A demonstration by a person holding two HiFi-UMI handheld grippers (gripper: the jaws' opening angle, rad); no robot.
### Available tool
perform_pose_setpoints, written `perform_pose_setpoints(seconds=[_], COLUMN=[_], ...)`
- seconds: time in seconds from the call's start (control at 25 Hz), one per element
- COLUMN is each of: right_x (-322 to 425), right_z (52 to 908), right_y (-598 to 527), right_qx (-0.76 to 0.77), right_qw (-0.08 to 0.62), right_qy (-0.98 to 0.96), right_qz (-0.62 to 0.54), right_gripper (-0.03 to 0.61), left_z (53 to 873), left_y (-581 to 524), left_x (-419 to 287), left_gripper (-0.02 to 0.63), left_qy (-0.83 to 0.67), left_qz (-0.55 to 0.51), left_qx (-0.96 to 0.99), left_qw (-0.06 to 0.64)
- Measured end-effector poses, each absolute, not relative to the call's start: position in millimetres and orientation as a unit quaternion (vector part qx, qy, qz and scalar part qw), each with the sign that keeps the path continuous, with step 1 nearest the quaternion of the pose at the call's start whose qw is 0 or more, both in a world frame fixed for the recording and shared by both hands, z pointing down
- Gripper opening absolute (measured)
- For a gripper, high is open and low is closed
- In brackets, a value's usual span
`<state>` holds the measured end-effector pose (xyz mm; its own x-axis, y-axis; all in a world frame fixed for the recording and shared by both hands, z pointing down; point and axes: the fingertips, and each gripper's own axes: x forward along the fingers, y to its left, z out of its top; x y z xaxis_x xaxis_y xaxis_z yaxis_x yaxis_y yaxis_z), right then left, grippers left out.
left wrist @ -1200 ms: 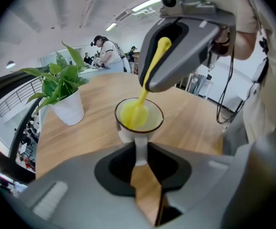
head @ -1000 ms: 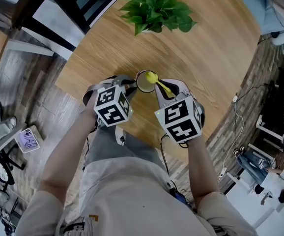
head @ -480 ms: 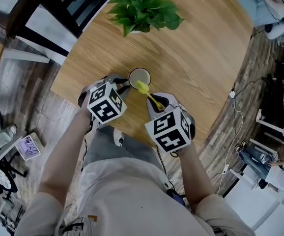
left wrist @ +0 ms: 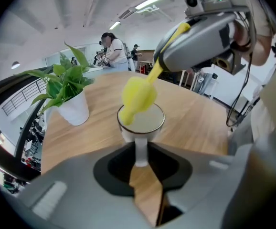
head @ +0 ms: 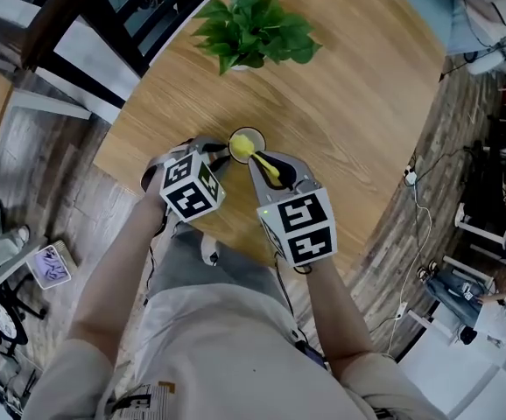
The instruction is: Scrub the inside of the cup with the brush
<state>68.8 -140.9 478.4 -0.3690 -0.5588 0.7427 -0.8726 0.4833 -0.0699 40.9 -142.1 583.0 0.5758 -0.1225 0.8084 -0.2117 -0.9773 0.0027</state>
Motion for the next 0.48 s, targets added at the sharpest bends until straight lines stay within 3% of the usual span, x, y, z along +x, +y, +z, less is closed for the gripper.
perform_pose_setpoints(seconds=[0.48], right_x=[90.2], right_z=[391.9], right_y=[-154.5], right_qx=[0.513], right_qw=[0.258], right_qy=[-0.8], right_qz=[0.173], right_gripper=[0.032], left_z=[516.4], left_y=[-147.6], left_x=[35.5], left_gripper=[0.097], left_qy=[-0.139], left_qz=[0.389], left_qx=[0.908], left_qw=[0.066])
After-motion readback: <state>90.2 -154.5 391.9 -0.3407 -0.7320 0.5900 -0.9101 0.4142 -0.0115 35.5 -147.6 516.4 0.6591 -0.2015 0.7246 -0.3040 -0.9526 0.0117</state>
